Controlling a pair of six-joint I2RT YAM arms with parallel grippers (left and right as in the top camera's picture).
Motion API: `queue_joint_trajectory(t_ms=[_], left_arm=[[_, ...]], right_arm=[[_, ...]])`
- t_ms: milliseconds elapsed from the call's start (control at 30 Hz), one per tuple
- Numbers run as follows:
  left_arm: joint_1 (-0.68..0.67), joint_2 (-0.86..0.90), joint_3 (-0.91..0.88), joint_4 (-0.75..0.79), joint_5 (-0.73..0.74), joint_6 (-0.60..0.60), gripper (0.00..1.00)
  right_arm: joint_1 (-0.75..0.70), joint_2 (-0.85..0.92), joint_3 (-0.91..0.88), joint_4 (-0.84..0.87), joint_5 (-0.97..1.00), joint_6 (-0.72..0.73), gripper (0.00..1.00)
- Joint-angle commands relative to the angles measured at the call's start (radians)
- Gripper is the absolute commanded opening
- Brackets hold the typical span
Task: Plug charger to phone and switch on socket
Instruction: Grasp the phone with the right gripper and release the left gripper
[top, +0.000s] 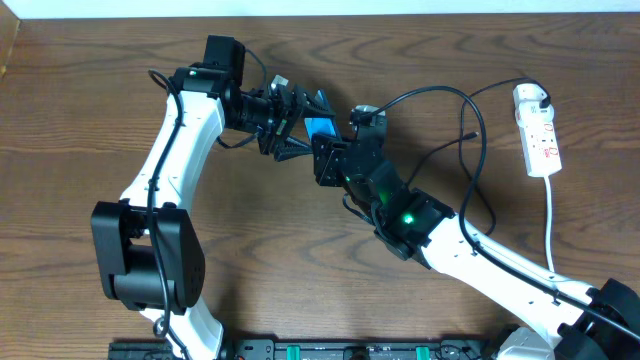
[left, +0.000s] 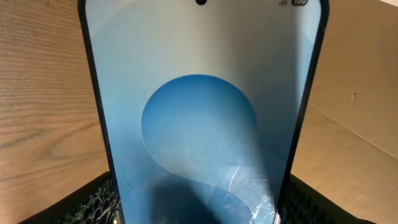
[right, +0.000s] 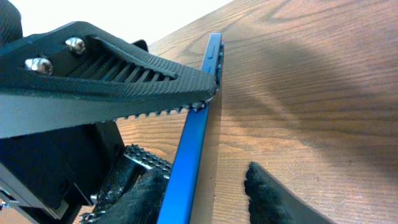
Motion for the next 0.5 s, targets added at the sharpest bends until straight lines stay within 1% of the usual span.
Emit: queue_joint_trajectory(t_ms=[0, 33, 133, 267, 300, 467], left_arm=[[0.003, -0.034, 0.011, 0.001, 0.016, 0.003, 0.73], [0.003, -0.034, 0.011, 0.001, 0.016, 0.003, 0.73], [0.003, -0.034, 0.011, 0.001, 0.011, 0.003, 0.73], [0.003, -0.034, 0.011, 0.001, -0.047, 0.003, 0.73], [0.003, -0.034, 0.011, 0.001, -0.064, 0.003, 0.73], [0.003, -0.034, 0.011, 0.001, -0.143, 0.003, 0.73]], right_arm=[[0.007, -0.003, 0.026, -0.002, -0.013, -0.002, 0.31], [0.007, -0.003, 0.026, -0.005, -0.021, -0.002, 0.29], [0.007, -0.003, 0.026, -0.017, -0.027, -0.003, 0.18], [0.003, -0.003, 0.026, -0.037, -0.028, -0.003, 0.03], [0.003, -0.003, 0.026, -0.043, -0.027, -0.003, 0.01], [-0.023, -0.003, 0.026, -0.071, -0.041, -0.003, 0.01]])
